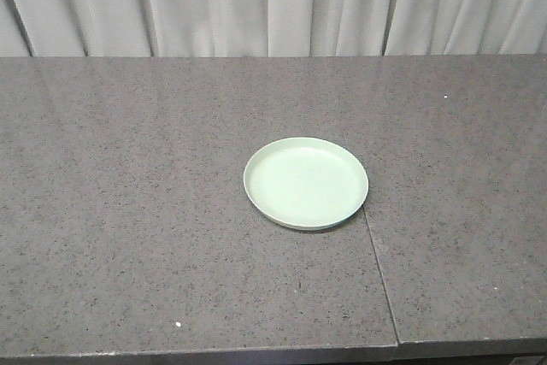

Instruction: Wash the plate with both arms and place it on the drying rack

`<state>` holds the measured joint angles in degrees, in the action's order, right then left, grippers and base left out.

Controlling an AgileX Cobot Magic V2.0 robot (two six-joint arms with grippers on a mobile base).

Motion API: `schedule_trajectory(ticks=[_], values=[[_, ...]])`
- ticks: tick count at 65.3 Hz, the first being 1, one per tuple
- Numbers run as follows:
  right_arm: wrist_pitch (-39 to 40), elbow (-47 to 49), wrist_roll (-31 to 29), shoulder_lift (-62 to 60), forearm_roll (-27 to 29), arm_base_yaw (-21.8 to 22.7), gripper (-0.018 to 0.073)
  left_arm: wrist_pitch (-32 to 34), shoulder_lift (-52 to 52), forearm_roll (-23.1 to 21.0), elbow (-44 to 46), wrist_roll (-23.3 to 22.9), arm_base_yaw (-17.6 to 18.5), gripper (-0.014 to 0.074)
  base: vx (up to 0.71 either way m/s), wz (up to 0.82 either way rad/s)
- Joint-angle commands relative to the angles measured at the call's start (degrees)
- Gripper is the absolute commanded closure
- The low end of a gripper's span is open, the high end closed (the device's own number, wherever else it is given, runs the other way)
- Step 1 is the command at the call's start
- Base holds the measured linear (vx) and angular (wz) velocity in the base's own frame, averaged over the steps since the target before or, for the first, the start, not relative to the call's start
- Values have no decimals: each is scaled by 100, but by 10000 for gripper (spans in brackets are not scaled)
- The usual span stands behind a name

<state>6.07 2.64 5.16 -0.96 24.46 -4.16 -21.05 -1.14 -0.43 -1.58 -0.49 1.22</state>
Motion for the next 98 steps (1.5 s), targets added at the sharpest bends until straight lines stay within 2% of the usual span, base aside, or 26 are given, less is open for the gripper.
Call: schedule_trajectory(ticks=[1, 6, 11, 20, 25, 31, 40, 44, 50, 59, 70, 87, 94, 98], values=[[-448, 911, -167, 205, -325, 31, 564, 402, -34, -53, 187, -21, 42, 603, 0, 0], [-1247, 1692, -425, 573, -612, 25, 564, 402, -34, -53, 187, -21, 42, 603, 0, 1], [-1783, 2369, -766, 1068, -643, 25, 562, 402, -34, -53, 187, -21, 42, 603, 0, 0], [-2379, 3338, -1658, 2024, -608, 25, 545, 402, -34, -53, 187, -21, 42, 603, 0, 0], [-2603, 3764, -2121, 2516, -461, 25, 502, 402, -34, -53, 187, -21, 42, 603, 0, 0], [-2583, 4063, -2572, 2939, -179, 25, 398, 402, -34, -53, 187, -21, 42, 603, 0, 0], [-2042, 4127, -3031, 3337, 151, 25, 171, 402, -34, -53, 187, -21, 42, 603, 0, 0], [-1835, 4127, -3071, 3473, 182, 31, 83, 402, -34, -53, 187, -21, 42, 603, 0, 0], [-1778, 4127, -3138, 3663, 168, 31, -2, 402, -34, -53, 187, -21, 42, 603, 0, 0], [-2246, 4378, -3143, 4112, 198, 31, -11, 402, -34, -53, 187, -21, 42, 603, 0, 0], [-3478, 5435, -3404, 5147, 225, 24, -12, 402, -34, -53, 187, -21, 42, 603, 0, 0], [-5082, 7152, -4042, 7155, 1071, -89, -12, 402, -34, -53, 187, -21, 42, 603, 0, 0], [-5293, 7621, -3984, 7897, 844, -458, -12, 402, -34, -53, 187, -21, 42, 603, 0, 0], [-5301, 7861, -3842, 8314, 478, -682, -12, 402, -34, -53, 187, -21, 42, 603, 0, 0]])
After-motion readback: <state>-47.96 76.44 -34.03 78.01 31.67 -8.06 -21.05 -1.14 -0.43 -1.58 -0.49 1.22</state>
